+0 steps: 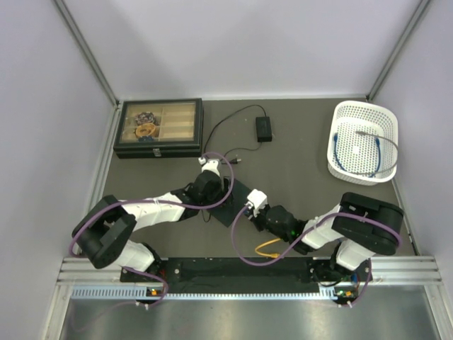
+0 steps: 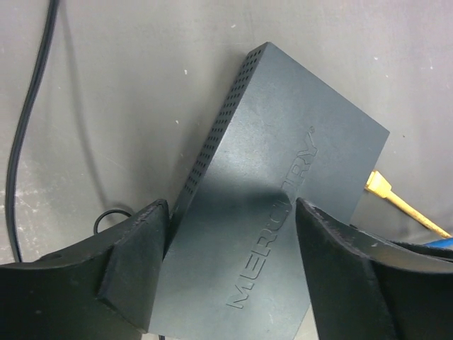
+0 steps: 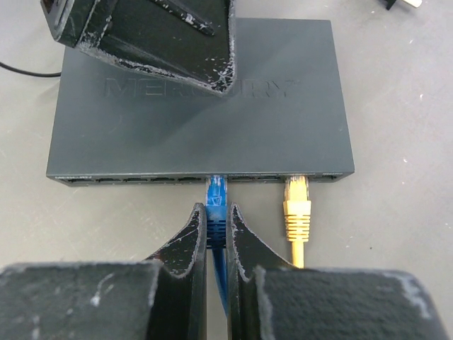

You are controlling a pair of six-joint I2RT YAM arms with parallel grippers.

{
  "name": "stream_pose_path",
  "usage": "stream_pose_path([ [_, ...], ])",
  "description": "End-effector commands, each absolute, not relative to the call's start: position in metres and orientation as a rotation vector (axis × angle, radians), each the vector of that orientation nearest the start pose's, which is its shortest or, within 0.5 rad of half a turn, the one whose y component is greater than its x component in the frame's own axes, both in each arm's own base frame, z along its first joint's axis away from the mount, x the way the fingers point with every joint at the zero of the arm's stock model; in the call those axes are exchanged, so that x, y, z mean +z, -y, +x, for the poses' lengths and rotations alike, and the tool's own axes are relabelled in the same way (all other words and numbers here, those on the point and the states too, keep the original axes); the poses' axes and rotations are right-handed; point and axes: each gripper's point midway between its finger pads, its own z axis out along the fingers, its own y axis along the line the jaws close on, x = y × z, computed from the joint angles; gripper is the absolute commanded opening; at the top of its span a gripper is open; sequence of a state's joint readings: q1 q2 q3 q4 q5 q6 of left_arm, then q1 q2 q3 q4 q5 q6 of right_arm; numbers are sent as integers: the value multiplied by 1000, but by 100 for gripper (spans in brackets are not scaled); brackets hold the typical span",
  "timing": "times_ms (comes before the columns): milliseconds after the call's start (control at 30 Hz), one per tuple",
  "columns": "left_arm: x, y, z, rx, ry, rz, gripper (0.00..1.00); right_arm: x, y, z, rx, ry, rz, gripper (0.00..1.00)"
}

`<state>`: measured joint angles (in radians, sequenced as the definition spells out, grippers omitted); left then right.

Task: Insert the plug into the switch port
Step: Insert the connector into the switch port.

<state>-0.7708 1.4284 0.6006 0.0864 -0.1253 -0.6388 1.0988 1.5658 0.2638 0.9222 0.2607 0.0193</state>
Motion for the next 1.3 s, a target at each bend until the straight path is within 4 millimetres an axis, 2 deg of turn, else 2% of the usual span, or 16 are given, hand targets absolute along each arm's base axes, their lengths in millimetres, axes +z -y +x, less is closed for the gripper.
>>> stream_pose_path([
  [0, 56, 290, 231, -797, -2364, 125, 73, 73, -325, 210, 582, -1640, -746, 0],
  [400, 39, 320, 202, -923, -2445, 204, 71, 83, -339, 216, 535, -1562, -828, 0],
  [1000, 14, 334, 164, -945, -2553, 334, 67, 148, -361, 229, 493, -1379, -875, 0],
  [1267, 11, 336, 145, -957, -2589, 423, 65, 173, -367, 232, 524, -1303, -883, 0],
])
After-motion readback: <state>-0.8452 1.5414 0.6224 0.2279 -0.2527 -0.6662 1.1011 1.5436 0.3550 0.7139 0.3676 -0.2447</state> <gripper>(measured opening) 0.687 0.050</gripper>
